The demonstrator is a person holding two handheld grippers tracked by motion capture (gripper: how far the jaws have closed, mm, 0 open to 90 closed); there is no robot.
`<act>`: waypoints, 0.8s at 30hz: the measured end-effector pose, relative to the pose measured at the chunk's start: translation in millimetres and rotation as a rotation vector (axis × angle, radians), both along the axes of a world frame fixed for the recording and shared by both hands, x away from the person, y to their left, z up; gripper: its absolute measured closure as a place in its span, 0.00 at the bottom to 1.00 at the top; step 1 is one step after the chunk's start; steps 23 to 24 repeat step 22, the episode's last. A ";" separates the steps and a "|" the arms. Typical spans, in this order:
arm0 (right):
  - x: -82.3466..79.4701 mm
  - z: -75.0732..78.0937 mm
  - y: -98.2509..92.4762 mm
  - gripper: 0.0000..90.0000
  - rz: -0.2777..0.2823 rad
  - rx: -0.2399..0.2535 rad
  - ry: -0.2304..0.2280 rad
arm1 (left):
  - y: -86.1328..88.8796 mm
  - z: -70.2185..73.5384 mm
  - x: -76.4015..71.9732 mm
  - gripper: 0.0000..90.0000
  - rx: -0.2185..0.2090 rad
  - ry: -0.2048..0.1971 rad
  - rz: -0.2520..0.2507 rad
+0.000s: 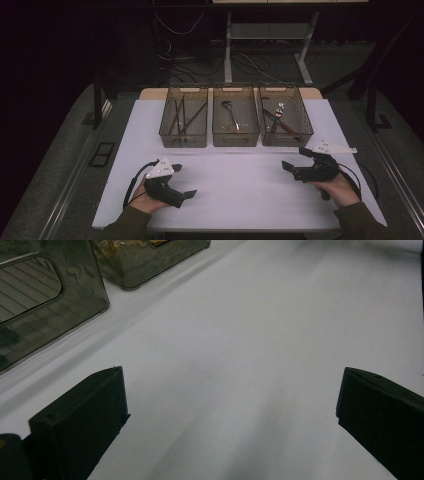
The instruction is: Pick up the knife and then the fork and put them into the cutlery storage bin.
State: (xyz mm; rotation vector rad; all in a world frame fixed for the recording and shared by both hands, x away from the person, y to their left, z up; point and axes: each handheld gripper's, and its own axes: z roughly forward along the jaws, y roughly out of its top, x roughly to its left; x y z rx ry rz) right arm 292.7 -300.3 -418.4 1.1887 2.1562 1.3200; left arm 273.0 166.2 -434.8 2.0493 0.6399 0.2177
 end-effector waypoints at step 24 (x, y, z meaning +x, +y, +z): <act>-36.0 -25.5 11.6 0.14 0.089 -0.015 0.027 | 0.5 0.7 -0.3 0.00 0.009 -0.005 -0.005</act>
